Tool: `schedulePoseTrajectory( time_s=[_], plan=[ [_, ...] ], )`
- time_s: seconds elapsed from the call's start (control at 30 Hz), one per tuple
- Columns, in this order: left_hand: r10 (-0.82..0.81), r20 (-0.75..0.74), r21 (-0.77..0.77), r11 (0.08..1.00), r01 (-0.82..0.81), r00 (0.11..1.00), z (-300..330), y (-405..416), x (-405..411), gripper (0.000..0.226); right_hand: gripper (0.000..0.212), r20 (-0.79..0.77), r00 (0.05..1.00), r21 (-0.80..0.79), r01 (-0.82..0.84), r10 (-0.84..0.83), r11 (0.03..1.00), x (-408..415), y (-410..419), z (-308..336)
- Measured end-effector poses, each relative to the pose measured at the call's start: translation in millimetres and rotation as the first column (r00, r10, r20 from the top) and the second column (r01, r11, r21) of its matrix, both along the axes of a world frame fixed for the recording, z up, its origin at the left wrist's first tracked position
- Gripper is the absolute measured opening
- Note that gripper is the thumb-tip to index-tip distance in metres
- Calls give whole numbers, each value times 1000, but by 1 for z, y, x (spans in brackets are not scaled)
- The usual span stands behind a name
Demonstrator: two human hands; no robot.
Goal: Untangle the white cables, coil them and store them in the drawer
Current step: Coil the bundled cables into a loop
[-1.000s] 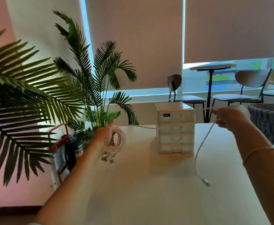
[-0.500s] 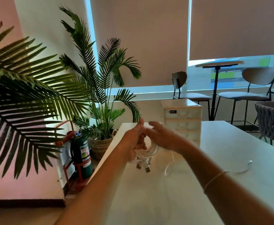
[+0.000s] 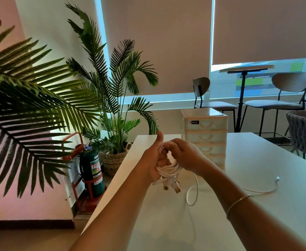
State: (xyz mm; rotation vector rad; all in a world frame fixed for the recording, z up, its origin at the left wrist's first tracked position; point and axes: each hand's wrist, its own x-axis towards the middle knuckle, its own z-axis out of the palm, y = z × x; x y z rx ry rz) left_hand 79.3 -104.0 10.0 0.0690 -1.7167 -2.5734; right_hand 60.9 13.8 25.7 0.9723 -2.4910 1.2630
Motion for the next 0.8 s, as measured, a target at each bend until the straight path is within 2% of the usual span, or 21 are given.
schedulePoseTrajectory(
  time_s=[0.2,0.37,0.43,0.5,0.57,0.63,0.7,0.8],
  plan=[
    [-113,-34,-31,993,111,993,-7,2,5,45,25,-20,999,69,-27,29,997,-4,9,1],
    [-150,-61,41,987,152,987,-9,5,5,43,28,-56,998,137,-31,39,990,-5,16,6],
    [-135,-76,69,988,140,988,-9,7,4,38,27,84,992,54,-101,97,993,-4,19,8],
    [-105,-91,95,989,113,990,-8,7,5,32,41,312,927,-61,-199,208,978,-3,27,10],
    [-94,-102,107,989,104,990,-6,4,8,27,43,408,877,-116,-228,255,967,-8,38,11],
    [-104,-112,45,993,109,988,-6,-1,11,21,27,372,899,-103,-206,230,973,-14,49,13],
    [-137,-111,-58,990,131,984,-6,-5,15,25,15,317,926,-128,-175,208,976,-20,57,17],
    [-194,-112,-143,974,177,975,-4,-2,19,22,12,250,958,-151,-106,142,983,-22,62,22]
  ],
)
